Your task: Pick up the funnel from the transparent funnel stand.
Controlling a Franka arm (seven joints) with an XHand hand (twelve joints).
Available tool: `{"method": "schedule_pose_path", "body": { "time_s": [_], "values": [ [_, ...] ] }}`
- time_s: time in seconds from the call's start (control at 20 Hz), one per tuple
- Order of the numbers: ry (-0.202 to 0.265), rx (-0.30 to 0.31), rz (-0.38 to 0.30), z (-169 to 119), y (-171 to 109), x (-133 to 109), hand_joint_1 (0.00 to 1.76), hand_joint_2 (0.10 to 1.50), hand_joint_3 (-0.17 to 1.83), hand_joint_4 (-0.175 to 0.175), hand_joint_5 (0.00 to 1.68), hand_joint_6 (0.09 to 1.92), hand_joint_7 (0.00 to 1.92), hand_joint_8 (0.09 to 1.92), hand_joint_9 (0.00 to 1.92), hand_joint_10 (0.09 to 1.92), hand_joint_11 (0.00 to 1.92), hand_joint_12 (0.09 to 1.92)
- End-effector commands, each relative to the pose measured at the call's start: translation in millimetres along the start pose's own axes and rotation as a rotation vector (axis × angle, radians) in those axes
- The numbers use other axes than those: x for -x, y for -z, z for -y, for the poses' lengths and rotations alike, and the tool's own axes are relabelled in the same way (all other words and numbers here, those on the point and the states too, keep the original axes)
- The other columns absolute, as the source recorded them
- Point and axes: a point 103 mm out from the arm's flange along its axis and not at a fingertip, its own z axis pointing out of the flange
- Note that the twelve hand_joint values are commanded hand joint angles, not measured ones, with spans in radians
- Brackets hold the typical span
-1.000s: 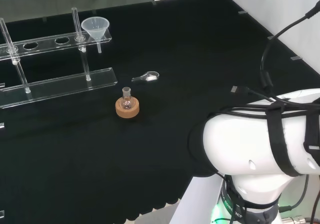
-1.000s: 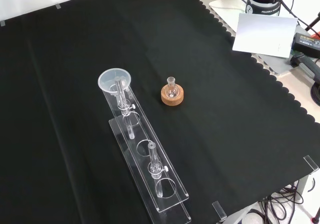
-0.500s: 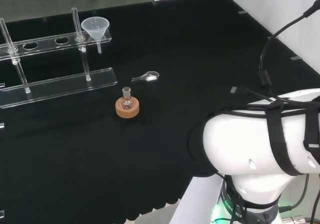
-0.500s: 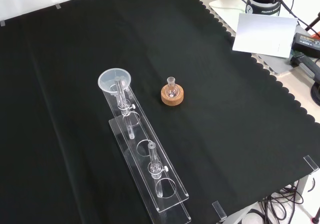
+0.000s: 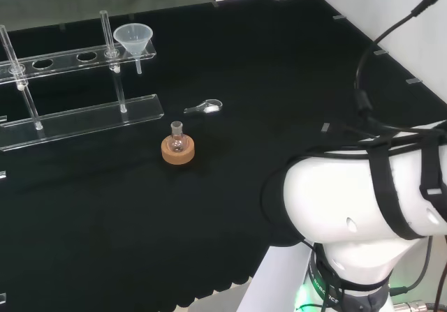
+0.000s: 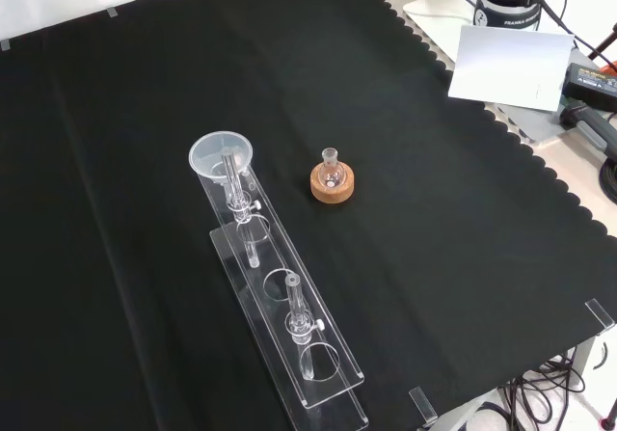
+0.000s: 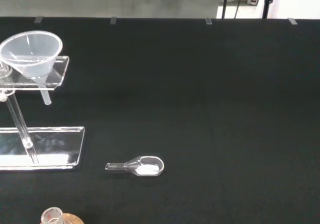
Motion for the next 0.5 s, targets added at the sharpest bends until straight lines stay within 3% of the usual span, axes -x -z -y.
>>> {"method": "schedule_pose_path", "body": {
  "time_s": [0.05,0.5],
  "values": [
    [0.025,-0.041,0.017,-35,-15,-27,0.00,1.13,0.45,0.034,0.14,0.09,0.04,0.17,0.08,0.63,0.07,1.37],
    [0.150,-0.087,0.024,-105,-50,-88,0.09,1.11,0.32,0.025,0.15,0.09,0.01,0.29,0.12,0.68,0.10,1.39]
  ]
}}
